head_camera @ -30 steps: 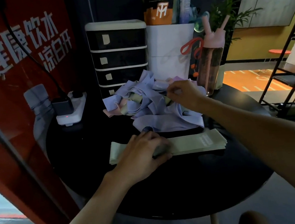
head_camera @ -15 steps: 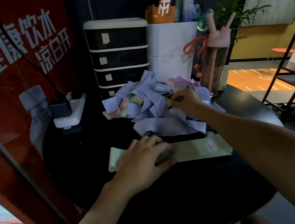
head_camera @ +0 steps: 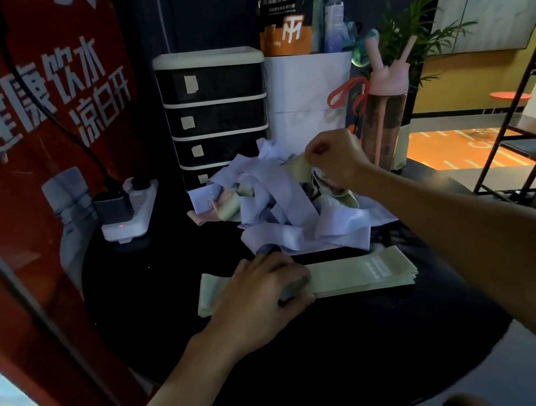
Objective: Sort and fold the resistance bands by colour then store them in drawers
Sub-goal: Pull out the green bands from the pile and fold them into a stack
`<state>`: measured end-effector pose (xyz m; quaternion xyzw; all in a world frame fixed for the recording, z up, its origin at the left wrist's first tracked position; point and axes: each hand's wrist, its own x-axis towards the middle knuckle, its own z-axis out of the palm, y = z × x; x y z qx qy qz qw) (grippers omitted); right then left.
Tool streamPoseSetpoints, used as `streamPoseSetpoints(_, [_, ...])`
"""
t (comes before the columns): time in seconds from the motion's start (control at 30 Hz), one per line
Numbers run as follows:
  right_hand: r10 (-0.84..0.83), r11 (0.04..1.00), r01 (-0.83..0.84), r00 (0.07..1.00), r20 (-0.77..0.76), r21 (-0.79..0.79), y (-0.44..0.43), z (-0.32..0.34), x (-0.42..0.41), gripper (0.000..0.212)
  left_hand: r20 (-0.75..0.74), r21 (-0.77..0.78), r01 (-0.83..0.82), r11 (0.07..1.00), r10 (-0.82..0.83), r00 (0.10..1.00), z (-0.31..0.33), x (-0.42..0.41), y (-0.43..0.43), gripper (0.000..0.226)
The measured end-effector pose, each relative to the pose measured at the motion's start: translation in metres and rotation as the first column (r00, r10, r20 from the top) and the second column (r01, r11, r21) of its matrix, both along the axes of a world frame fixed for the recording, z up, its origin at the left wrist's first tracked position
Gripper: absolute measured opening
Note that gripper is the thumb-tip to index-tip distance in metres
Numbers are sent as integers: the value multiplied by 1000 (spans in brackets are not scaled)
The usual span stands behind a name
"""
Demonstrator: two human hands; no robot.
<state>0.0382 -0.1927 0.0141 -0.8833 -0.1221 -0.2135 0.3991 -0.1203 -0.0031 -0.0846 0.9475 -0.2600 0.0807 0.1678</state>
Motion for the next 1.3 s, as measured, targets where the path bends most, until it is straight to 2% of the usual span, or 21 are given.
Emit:
streamPoseSetpoints(0.07, [51,997,-55,996,79,48,0,15,-6,19,-6,-28,16,999,-16,1000,-1,-1,1,43])
streamPoseSetpoints(0.23, [-18,990,-10,982,186,144,-7,38,-11,14,43,-75,21,997,-18,999,-4,-2,2,58])
streamPoseSetpoints(0.37, [20,970,-66,981,194,232,-12,52,-27,14,216,-207,-10,978,55,975,-4,-6,4,35])
streamPoseSetpoints(0.5, [71,940,-141,971,228,310,-16,61,-44,21,297,-319,-3,948,103,949,20,-6,2,31])
streamPoseSetpoints(0.63, [108,889,-170,980,166,425,-16,61,-59,29,225,-431,-39,902,149,963,56,9,-2,32])
streamPoseSetpoints(0.73, [89,917,-128,989,119,378,-15,59,-66,28,243,-438,-7,899,126,962,74,20,-13,30])
streamPoseSetpoints(0.8, [63,915,-99,993,104,391,-16,57,-71,27,209,-485,11,874,104,972,81,29,-21,40])
streamPoseSetpoints(0.9, [25,891,-60,996,82,450,-19,53,-77,28,81,-607,-41,794,114,990,89,44,-31,55])
streamPoseSetpoints(1.03, [44,882,-46,999,15,469,-29,42,-81,20,8,-685,-31,728,50,999,93,55,-45,43])
streamPoseSetpoints(1.13, [58,878,-60,998,19,476,-36,44,-83,24,31,-719,28,694,-9,999,94,60,-52,21])
streamPoseSetpoints(1.23, [31,793,-85,994,100,603,-47,58,-83,29,142,-687,96,720,3,990,97,65,-53,28])
streamPoseSetpoints(1.3, [4,765,-83,992,124,639,-53,64,-81,29,183,-632,110,767,9,983,97,68,-54,20])
